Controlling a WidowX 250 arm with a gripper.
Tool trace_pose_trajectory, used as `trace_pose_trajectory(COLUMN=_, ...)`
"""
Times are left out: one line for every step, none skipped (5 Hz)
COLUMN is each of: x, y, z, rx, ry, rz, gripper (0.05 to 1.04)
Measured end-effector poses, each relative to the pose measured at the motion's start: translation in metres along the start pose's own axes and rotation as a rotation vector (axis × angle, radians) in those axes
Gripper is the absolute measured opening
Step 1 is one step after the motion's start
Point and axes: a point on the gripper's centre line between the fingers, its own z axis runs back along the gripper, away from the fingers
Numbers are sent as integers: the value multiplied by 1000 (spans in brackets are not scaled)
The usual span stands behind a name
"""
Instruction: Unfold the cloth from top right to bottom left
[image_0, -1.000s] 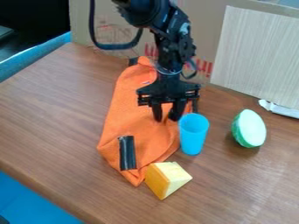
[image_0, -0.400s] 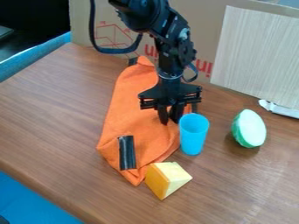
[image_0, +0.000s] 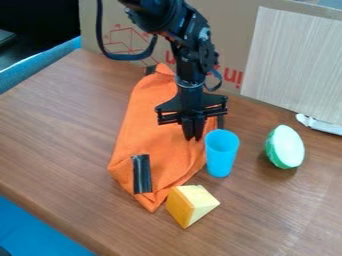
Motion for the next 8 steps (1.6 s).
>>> trace_pose_trajectory(x=6, y=4, z=16, rx=-27, ry=4, rz=28, gripper=52)
trace_pose_trajectory(x=13, y=8, z=37, rx=-78, ry=10, rz=65, gripper=52)
trace_pose_trajectory(x=19, y=17, z=59, rx=-122, ry=10, rz=91, gripper=52)
trace_pose_trajectory(x=23, y=34, z=71, rx=-144, ry=26, rz=134, gripper=52)
trace_pose_trajectory(x=27, y=57, z=81, rx=-147, ry=17, rz=161, gripper=52)
trace_pose_trajectory(x=36, y=85, z=93, rx=-145, ry=3, rz=219, gripper=52)
trace_pose_trajectory(x=40, y=108, z=106, rx=-145, ry=-4, rz=259, gripper=52)
trace_pose_trajectory(x=41, y=126, z=111, rx=-142, ry=4, rz=280, gripper=52)
